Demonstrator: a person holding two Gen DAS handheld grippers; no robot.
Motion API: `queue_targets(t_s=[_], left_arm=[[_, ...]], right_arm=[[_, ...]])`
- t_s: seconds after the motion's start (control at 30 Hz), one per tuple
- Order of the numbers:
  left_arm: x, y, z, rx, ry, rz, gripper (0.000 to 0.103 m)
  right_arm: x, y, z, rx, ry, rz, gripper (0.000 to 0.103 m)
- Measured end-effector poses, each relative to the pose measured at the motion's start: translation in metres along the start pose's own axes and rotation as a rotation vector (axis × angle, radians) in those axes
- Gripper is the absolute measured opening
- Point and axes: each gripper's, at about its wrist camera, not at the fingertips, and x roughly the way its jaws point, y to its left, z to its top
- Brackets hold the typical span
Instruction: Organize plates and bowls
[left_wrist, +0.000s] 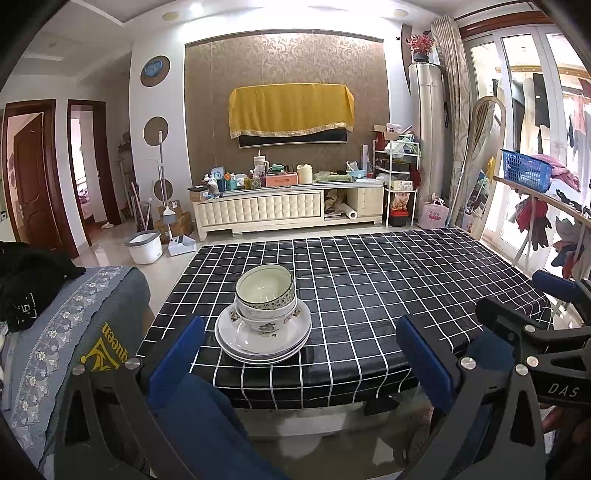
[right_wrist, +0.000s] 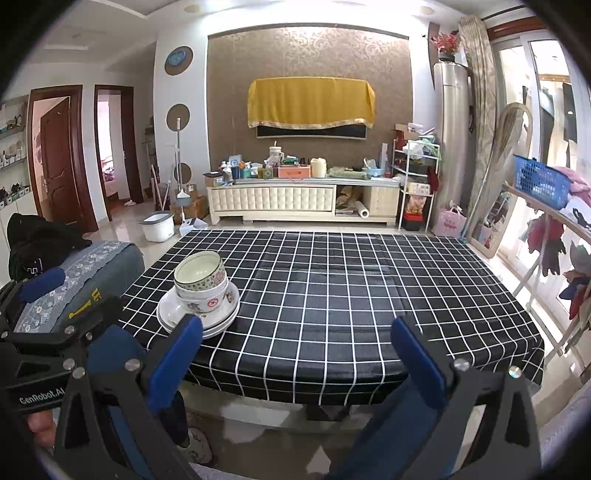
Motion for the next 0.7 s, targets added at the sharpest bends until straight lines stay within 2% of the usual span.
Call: queue_targets(t_s=[0.7], left_arm=[[-0.0018,-0.0023,-0.0008,-0.001,0.008,0.008,0.103]], right_arm=[[0.0020,0.0031,-0.0034,0.005,0.004,-0.002,0.103]])
